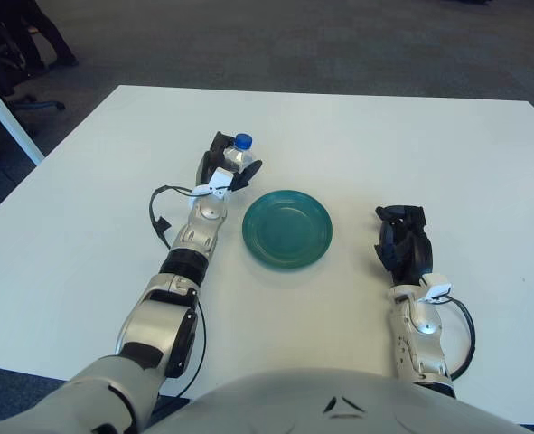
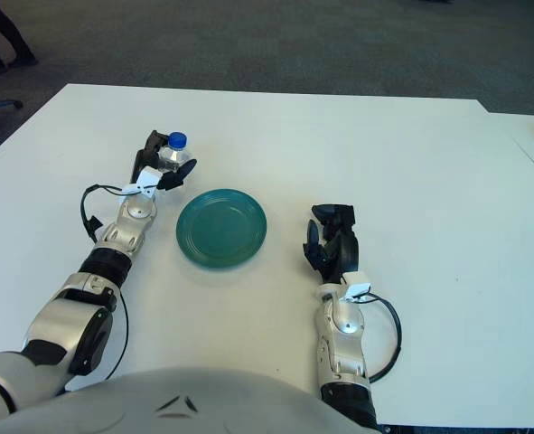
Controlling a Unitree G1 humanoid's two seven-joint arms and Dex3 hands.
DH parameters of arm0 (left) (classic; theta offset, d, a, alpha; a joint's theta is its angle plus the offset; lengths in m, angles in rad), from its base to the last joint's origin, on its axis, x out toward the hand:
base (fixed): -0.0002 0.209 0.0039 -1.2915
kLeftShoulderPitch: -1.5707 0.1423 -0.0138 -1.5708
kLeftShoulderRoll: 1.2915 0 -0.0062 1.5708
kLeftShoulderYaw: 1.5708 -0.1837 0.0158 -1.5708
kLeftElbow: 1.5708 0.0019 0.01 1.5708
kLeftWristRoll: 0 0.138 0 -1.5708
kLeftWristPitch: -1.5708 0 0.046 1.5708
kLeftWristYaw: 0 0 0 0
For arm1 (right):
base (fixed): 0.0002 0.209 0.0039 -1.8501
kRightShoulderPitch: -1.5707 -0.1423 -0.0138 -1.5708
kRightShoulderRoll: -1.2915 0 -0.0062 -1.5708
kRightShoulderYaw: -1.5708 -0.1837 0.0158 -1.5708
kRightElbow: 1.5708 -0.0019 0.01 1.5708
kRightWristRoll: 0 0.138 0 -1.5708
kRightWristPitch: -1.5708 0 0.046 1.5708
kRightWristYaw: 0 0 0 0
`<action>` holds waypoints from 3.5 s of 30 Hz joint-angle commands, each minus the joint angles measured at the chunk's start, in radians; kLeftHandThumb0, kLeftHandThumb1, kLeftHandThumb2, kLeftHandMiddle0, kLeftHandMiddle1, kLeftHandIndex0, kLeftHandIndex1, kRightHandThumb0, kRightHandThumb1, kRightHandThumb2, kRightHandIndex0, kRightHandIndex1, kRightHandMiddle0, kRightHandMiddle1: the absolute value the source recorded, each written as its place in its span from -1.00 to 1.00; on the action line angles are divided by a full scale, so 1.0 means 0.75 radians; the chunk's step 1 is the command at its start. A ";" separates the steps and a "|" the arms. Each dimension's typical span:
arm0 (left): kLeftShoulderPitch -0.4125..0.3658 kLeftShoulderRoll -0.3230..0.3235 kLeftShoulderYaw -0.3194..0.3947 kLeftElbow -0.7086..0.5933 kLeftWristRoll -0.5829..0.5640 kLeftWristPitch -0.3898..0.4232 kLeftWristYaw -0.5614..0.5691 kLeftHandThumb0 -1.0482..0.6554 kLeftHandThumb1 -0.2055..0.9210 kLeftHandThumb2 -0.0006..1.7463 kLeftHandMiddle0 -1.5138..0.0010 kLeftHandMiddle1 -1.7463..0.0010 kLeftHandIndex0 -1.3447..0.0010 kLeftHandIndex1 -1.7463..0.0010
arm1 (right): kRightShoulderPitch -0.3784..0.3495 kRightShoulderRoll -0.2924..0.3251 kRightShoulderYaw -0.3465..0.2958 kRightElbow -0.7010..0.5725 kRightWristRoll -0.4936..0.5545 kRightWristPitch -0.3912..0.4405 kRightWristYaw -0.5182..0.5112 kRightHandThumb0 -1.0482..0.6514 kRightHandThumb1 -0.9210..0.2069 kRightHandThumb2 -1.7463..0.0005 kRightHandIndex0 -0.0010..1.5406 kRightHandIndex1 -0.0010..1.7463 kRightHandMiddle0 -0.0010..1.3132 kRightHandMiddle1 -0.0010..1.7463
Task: Put the bottle into the plate.
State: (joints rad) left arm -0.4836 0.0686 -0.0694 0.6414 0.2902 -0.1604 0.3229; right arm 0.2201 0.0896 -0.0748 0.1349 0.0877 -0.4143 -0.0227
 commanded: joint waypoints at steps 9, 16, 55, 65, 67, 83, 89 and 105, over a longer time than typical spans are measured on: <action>0.041 -0.005 -0.011 -0.110 0.010 0.034 0.002 0.15 -0.04 0.38 -0.64 -1.00 -0.40 -1.00 | 0.034 0.002 -0.002 0.058 0.006 0.059 0.004 -0.18 -1.00 0.40 -0.32 0.08 -0.71 1.00; 0.061 -0.015 0.005 -0.123 -0.034 -0.003 -0.012 0.17 -0.01 0.38 -0.64 -1.00 -0.44 -1.00 | 0.032 0.003 -0.003 0.058 0.004 0.062 0.001 -0.18 -1.00 0.40 -0.32 0.08 -0.71 1.00; 0.410 -0.105 -0.114 -0.835 -0.074 -0.111 -0.199 0.17 -0.02 0.35 -0.61 -1.00 -0.45 -1.00 | 0.022 0.002 0.007 0.079 -0.026 0.097 -0.014 -0.18 -1.00 0.40 -0.35 0.03 -0.71 1.00; 0.443 -0.110 -0.149 -0.998 -0.079 -0.069 -0.290 0.18 0.00 0.34 -0.61 -1.00 -0.44 -1.00 | 0.011 0.013 0.020 0.106 -0.043 0.111 -0.024 -0.18 -1.00 0.40 -0.37 0.00 -0.71 1.00; 0.451 -0.110 -0.152 -1.017 -0.069 -0.061 -0.294 0.18 0.00 0.34 -0.60 -1.00 -0.42 -1.00 | 0.009 0.015 0.023 0.110 -0.049 0.109 -0.028 -0.18 -1.00 0.40 -0.36 0.00 -0.71 1.00; 0.533 -0.130 -0.241 -1.147 -0.110 -0.027 -0.403 0.18 0.00 0.33 -0.59 -1.00 -0.40 -1.00 | -0.015 0.022 0.037 0.178 -0.065 0.086 -0.048 -0.18 -1.00 0.40 -0.34 0.03 -0.71 1.00; 0.541 -0.137 -0.259 -1.148 -0.158 0.005 -0.460 0.18 0.00 0.32 -0.59 -1.00 -0.40 -1.00 | -0.014 0.022 0.045 0.181 -0.075 0.090 -0.055 -0.18 -1.00 0.39 -0.36 0.03 -0.71 1.00; 0.574 -0.175 -0.293 -1.024 -0.224 0.046 -0.509 0.19 -0.03 0.37 -0.57 -1.00 -0.40 -1.00 | -0.004 0.028 0.046 0.185 -0.091 0.064 -0.064 -0.18 -1.00 0.40 -0.39 0.05 -0.71 1.00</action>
State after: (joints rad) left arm -0.0636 -0.0563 -0.2949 -0.1543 0.1283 -0.1390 -0.0665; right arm 0.1703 0.0894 -0.0532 0.1981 0.0213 -0.4072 -0.0672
